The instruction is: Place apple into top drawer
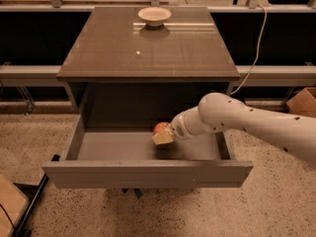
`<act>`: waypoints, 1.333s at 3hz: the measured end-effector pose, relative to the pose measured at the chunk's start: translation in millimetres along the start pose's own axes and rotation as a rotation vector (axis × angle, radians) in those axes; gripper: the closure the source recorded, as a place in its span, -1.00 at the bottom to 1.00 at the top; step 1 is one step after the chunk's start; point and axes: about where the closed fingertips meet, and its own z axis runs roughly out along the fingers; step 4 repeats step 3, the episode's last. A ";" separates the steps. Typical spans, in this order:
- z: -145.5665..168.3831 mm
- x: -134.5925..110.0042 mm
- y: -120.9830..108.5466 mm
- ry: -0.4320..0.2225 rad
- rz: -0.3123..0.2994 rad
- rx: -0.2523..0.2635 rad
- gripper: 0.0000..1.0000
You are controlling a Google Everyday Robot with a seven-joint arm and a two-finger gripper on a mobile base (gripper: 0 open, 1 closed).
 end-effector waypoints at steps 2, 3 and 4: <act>2.5 -0.1 2.0 0.003 -0.003 -0.003 -1.00; 2.5 -0.1 2.0 0.003 -0.003 -0.003 -1.00; 2.5 -0.1 2.0 0.003 -0.003 -0.003 -1.00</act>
Offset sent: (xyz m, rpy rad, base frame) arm -0.0001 0.0013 -0.0007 -0.0014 0.0002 0.0020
